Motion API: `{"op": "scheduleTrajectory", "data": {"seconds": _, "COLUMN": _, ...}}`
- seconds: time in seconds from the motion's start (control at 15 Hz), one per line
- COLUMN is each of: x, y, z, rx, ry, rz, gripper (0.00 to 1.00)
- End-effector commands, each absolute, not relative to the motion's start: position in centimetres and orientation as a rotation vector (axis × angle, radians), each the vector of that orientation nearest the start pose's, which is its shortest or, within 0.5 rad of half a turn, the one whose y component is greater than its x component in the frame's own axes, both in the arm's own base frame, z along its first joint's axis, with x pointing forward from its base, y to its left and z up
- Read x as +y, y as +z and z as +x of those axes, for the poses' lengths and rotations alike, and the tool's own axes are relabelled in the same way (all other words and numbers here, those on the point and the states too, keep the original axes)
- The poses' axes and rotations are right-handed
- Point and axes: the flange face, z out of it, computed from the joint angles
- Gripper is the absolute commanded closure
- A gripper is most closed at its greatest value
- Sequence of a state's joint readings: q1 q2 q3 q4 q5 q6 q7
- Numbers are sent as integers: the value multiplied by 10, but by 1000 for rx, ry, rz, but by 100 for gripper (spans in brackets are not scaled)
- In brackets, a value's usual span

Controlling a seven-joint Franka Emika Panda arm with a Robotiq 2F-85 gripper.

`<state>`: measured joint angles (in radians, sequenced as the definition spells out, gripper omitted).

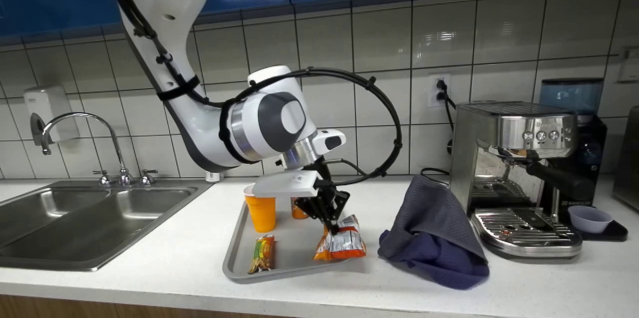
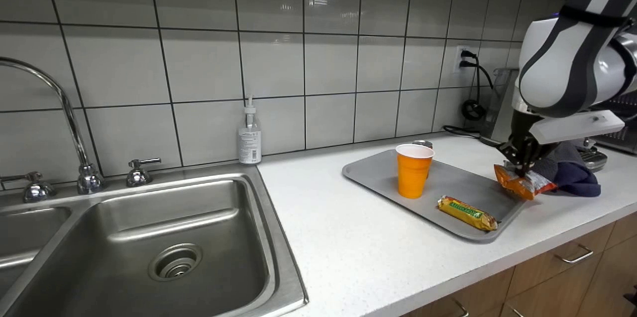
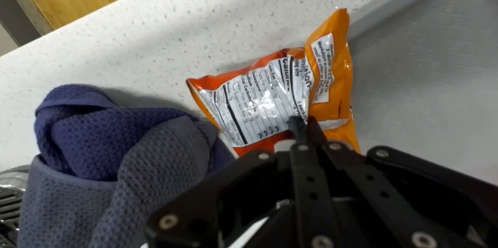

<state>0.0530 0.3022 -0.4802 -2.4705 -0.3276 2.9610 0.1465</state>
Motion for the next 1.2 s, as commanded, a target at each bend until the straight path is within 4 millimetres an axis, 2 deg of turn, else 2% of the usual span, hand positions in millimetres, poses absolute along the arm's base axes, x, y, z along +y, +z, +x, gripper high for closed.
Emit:
{"op": "scheduleTrajectory", "data": {"seconds": 0.0, "x": -178, "y": 215, "z": 473, "rx": 306, "ry": -319, "rz": -3371, "gripper": 100}}
{"op": "scheduleTrajectory", "data": {"seconds": 0.27, "x": -162, "y": 217, "z": 491, "rx": 220, "ry": -341, "rz": -3364, "gripper": 100}}
{"op": "scheduleTrajectory", "data": {"seconds": 0.67, "x": -136, "y": 203, "z": 506, "rx": 95, "ry": -322, "rz": -3332, "gripper": 100}}
{"op": "scheduleTrajectory", "data": {"seconds": 1.0, "x": -135, "y": 196, "z": 509, "rx": 54, "ry": -304, "rz": -3320, "gripper": 100}}
{"op": "scheduleTrajectory", "data": {"seconds": 1.07, "x": -136, "y": 196, "z": 509, "rx": 53, "ry": -301, "rz": -3320, "gripper": 74}}
{"op": "scheduleTrajectory", "data": {"seconds": 1.13, "x": -136, "y": 197, "z": 509, "rx": 49, "ry": -303, "rz": -3320, "gripper": 73}}
